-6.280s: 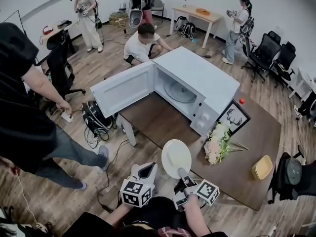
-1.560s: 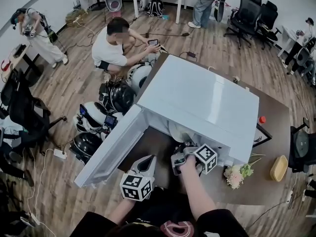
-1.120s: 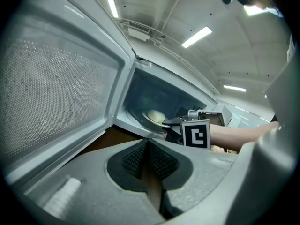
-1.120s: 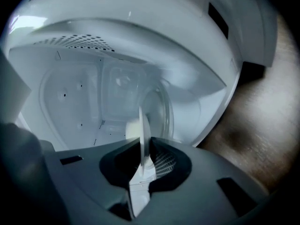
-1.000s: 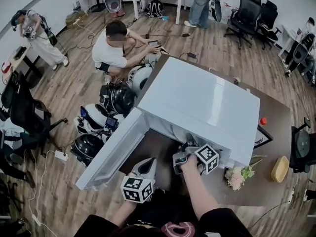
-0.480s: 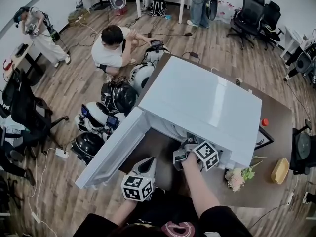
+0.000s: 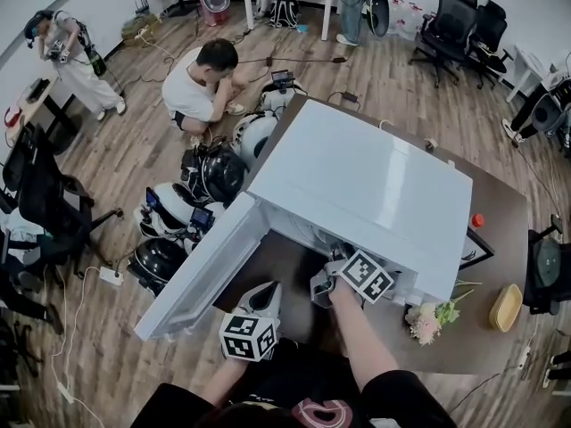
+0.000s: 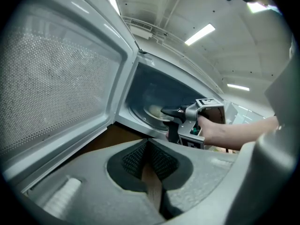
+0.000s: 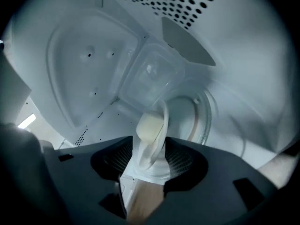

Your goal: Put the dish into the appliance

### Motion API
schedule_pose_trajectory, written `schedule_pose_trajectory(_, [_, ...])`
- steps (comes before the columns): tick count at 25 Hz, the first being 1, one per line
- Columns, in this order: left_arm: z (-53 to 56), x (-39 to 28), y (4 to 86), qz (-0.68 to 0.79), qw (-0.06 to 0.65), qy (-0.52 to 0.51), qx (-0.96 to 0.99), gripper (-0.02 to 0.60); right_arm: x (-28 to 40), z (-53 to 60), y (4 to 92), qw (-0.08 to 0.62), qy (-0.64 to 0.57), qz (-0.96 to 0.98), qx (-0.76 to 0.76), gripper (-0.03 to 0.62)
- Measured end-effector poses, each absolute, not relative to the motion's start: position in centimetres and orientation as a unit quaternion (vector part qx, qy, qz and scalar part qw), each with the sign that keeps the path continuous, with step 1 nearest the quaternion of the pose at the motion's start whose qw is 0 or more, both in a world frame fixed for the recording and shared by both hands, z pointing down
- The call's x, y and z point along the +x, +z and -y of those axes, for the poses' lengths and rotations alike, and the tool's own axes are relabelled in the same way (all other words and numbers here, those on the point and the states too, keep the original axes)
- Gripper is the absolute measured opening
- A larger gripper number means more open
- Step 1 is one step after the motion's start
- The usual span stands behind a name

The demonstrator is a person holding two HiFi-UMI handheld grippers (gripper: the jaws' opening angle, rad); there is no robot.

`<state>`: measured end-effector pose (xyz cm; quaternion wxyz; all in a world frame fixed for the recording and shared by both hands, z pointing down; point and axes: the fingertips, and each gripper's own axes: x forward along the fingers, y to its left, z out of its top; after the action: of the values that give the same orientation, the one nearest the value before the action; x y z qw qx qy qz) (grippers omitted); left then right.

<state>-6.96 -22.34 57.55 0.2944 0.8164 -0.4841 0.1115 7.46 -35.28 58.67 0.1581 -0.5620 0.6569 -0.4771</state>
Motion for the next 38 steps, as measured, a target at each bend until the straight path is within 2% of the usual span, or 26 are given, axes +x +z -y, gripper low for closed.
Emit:
schedule_pose_trajectory(6, [22.4, -7.0, 57.6, 0.486, 0.293, 0.111, 0.816, 0.009, 6.1, 34.5, 59.4, 0.013, -0.397, -0.712, -0.579, 0.314])
schedule_pose_trajectory(14, [22.3, -6.7, 58.0, 0.482, 0.293, 0.116, 0.817, 0.009, 6.0, 33.5, 60.9, -0.158, -0.319, -0.713, -0.604, 0.316])
schedule_pose_trajectory(20, [22.1, -6.6, 58.4, 0.481, 0.293, 0.121, 0.818, 0.009, 6.1, 33.2, 61.1, -0.18, -0.299, -0.717, -0.604, 0.331])
schedule_pose_trajectory(27, [21.9, -6.4, 58.0, 0.486, 0.281, 0.121, 0.819, 0.009, 6.1, 32.4, 61.4, -0.239, -0.266, -0.701, -0.617, 0.334])
schedule_pose_trajectory(34, [21.7, -6.4, 58.0, 0.48, 0.283, 0.12, 0.822, 0.009, 6.3, 32.0, 61.0, -0.233, -0.264, -0.701, -0.619, 0.334])
schedule_pose_trajectory(38, [21.3, -6.4, 58.1, 0.477, 0.285, 0.121, 0.822, 0.009, 6.2, 31.8, 60.3, -0.202, -0.28, -0.712, -0.612, 0.337])
